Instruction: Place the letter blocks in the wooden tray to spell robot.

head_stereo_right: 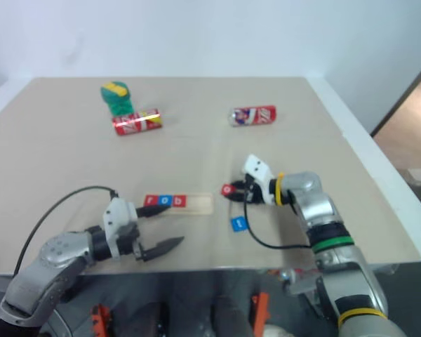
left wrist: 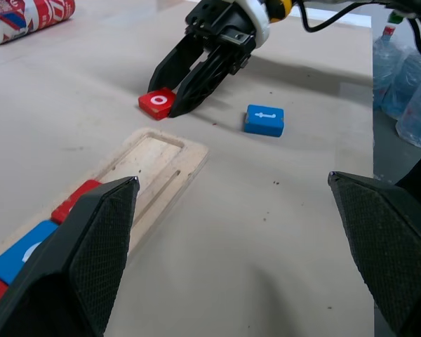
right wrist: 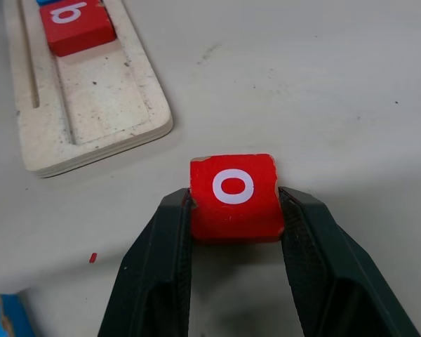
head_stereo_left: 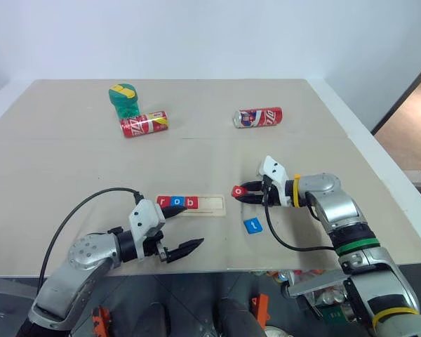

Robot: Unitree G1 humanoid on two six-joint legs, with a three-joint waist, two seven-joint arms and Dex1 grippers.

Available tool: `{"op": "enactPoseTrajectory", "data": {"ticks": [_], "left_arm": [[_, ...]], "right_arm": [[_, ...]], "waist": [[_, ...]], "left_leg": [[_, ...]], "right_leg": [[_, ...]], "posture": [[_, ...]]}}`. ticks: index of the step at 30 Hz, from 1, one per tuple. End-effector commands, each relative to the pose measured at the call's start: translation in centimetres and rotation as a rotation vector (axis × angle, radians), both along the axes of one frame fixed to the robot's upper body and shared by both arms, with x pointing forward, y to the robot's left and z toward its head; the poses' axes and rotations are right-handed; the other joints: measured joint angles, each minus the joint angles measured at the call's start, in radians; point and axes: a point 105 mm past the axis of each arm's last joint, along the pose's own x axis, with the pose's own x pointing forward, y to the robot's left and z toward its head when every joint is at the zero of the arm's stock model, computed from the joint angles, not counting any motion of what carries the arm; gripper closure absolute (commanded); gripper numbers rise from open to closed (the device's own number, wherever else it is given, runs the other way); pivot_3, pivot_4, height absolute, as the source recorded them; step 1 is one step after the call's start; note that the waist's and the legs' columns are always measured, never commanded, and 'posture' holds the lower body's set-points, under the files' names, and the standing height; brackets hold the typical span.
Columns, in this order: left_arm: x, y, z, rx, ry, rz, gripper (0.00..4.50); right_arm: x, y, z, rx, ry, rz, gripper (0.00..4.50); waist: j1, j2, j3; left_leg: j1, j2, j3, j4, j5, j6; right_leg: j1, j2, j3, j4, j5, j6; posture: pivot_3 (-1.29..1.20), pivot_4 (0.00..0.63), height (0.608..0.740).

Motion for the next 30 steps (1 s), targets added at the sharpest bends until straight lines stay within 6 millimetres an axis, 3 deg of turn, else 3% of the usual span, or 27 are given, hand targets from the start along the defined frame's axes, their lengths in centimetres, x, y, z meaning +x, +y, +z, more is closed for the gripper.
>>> {"op": "enactPoseTrajectory", "data": {"ticks": [1, 9, 12, 18, 30], "left_arm": [[0.0, 0.3, 0.5, 0.005, -0.044, 0.004, 0.0], [1.0, 1.6, -0.3, 0.005, -0.052, 0.129, 0.0], [1.5, 2.0, -0.2, -0.017, -0.043, 0.183, 0.0], [1.9, 1.8, 0.0, -0.02, -0.05, 0.218, 0.0], [1.6, 1.6, 0.7, -0.021, -0.056, 0.235, 0.0]], "right_arm": [[-0.9, 0.5, -0.9, -0.033, 0.023, -0.011, 3.25], [-1.2, 3.7, 3.8, 0.071, -0.091, 0.12, 3.25], [-2.1, 5.2, 4.5, 0.073, -0.094, 0.209, 3.25], [-2.9, 7.4, 4.2, 0.066, -0.083, 0.295, 3.25], [-2.4, 8.7, 2.5, 0.011, -0.066, 0.348, 3.25]], "waist": [[0.0, 0.0, 0.0], [-0.002, 0.001, 0.001], [-0.002, 0.001, 0.001], [-0.001, 0.001, 0.001], [-0.001, 0.001, 0.001]], "left_leg": [[0.0, 0.0, 0.0, 0.0, 0.0, 0.0], [-0.001, 0.001, 0.0, -0.002, 0.0, 0.0], [-0.003, 0.0, 0.0, -0.002, 0.0, 0.0], [-0.006, 0.0, -0.002, -0.002, -0.001, -0.001], [-0.009, 0.0, -0.001, -0.002, -0.001, -0.001]], "right_leg": [[0.0, 0.0, 0.0, 0.0, 0.0, 0.0], [-0.003, 0.001, 0.0, 0.0, 0.0, 0.001], [-0.004, 0.001, -0.001, 0.0, 0.001, 0.002], [-0.005, 0.0, -0.003, 0.0, 0.0, 0.004], [-0.008, 0.0, -0.002, 0.0, 0.0, 0.004]], "posture": [[0.0, 0.15, 0.74], [0.0, 0.15, 0.74], [0.0, 0.15, 0.74], [0.0, 0.15, 0.74], [0.0, 0.15, 0.74]]}}
